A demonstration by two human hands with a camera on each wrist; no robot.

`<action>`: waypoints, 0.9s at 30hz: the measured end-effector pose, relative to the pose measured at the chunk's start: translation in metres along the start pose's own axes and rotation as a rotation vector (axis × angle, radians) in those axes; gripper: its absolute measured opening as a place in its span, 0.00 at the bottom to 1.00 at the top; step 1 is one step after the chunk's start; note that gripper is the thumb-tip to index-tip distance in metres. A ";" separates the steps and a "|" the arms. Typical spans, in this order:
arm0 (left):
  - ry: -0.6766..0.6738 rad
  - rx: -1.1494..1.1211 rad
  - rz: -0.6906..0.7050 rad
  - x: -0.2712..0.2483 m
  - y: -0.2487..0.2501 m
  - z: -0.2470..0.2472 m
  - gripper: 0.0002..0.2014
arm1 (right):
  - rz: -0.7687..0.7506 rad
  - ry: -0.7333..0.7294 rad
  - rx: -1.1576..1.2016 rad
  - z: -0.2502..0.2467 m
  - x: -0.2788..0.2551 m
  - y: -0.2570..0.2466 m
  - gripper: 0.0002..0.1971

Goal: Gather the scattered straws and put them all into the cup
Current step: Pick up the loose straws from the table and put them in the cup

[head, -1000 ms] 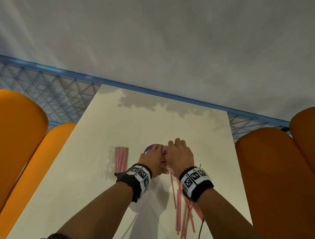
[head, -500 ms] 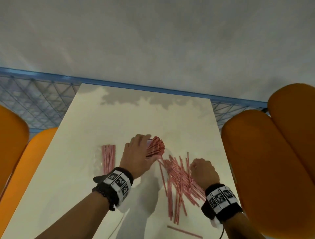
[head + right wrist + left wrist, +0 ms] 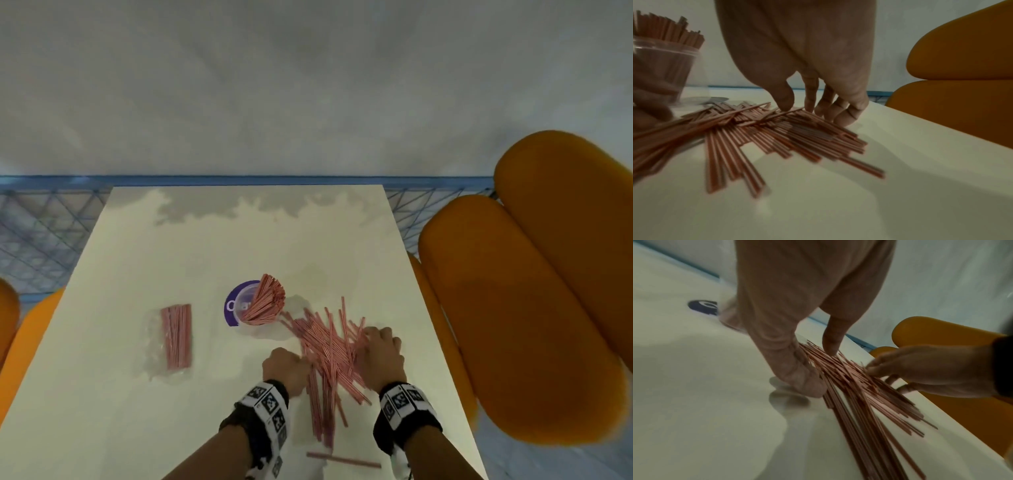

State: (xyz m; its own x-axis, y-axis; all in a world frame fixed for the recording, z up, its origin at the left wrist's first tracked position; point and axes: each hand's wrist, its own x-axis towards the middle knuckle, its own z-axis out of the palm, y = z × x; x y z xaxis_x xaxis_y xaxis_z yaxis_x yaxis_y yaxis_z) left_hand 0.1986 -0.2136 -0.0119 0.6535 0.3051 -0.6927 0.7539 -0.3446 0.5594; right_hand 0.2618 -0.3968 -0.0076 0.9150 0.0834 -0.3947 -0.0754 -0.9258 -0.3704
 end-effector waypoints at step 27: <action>-0.099 -0.835 -0.335 0.001 0.017 0.035 0.12 | -0.169 -0.125 -0.084 0.058 -0.017 -0.037 0.22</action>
State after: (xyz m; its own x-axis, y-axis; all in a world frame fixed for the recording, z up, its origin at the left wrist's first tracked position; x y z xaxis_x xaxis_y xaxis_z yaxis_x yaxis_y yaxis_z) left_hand 0.2104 -0.2505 -0.0193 0.4112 0.1821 -0.8932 0.7327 0.5170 0.4427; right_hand 0.2260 -0.3429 -0.0360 0.8555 0.2797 -0.4358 0.1128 -0.9220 -0.3703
